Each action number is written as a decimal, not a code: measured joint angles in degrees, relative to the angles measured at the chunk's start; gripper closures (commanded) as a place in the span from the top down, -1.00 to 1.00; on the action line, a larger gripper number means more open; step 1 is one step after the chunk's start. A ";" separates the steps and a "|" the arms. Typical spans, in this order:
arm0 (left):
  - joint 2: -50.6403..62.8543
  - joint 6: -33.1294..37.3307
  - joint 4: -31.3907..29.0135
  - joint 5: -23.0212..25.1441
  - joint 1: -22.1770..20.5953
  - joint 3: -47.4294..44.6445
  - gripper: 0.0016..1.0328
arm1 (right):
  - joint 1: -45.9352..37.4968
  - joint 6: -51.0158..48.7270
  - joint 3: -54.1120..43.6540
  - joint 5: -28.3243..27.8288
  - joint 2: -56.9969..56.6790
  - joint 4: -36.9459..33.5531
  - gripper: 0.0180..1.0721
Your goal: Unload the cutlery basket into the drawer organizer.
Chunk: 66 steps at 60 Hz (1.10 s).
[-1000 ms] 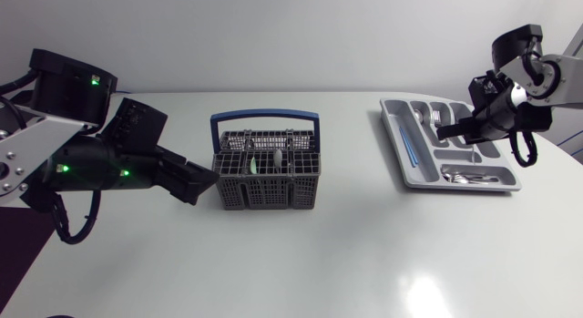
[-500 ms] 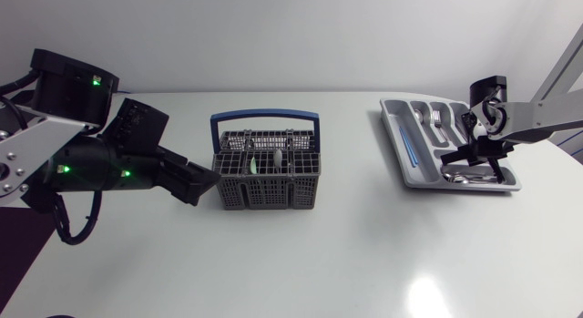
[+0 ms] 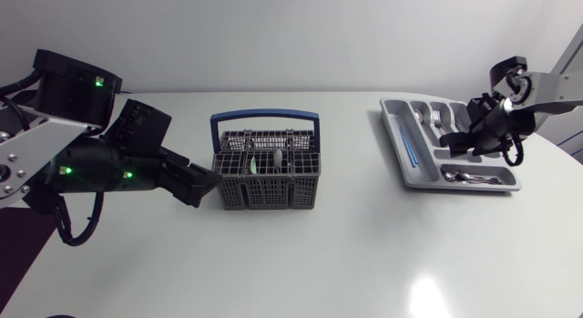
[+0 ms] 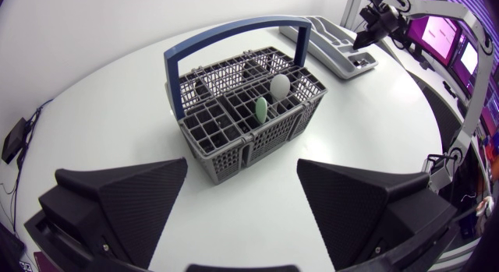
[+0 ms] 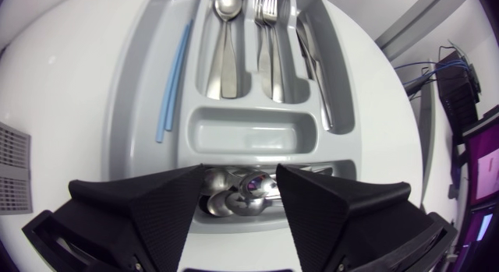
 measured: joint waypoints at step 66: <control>2.34 2.16 1.42 0.70 1.64 0.04 0.92 | 47.08 15.76 15.08 -14.10 -10.51 -21.62 0.77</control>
